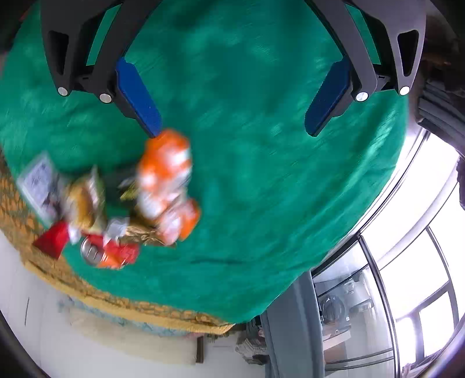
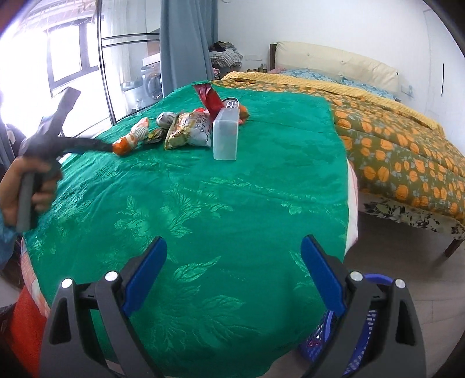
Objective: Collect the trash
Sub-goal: 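Move both tools back over the table toward the snack wrappers, then grasp the orange-white plastic bag with the left tool while the right tool grasps the clear box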
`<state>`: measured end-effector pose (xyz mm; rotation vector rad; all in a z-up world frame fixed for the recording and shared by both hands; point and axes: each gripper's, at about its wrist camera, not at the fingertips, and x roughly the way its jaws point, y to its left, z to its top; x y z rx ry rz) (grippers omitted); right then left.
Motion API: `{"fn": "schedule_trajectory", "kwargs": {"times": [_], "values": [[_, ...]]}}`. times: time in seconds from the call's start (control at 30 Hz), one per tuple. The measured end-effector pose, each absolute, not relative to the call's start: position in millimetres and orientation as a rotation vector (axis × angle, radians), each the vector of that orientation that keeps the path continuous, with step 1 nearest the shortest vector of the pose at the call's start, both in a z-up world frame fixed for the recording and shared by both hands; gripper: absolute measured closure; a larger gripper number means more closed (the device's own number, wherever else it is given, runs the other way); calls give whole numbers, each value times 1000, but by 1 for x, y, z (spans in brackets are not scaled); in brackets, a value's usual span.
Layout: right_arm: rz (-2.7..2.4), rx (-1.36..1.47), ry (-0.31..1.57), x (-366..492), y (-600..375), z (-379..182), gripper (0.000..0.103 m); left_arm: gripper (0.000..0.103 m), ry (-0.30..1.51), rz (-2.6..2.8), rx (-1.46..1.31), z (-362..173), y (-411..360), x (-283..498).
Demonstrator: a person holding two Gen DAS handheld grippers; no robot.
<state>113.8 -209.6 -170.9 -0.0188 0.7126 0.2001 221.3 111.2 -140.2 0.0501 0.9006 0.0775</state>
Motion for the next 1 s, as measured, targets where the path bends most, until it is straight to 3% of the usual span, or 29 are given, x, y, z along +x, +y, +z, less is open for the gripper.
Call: {"fn": "schedule_trajectory", "kwargs": {"times": [0.23, 0.47, 0.53, 0.6, 0.63, 1.0], "values": [[191, -34, 706, 112, -207, -173, 12, 6, 855, -154, 45, -130, 103, 222], [168, -37, 710, 110, -212, -178, 12, 6, 914, -169, 61, -141, 73, 280], [160, -35, 709, 109, -215, -179, 12, 15, 936, -179, 37, -146, 73, 291], [154, -29, 707, 108, -218, -179, 12, 37, 960, -202, 2, -151, 76, 299], [152, -27, 706, 108, -218, -178, 12, 58, 971, -224, -32, -152, 78, 301], [139, -1, 744, 124, -221, -179, 12, 59, 1021, -334, -13, -143, 86, 214]]}}
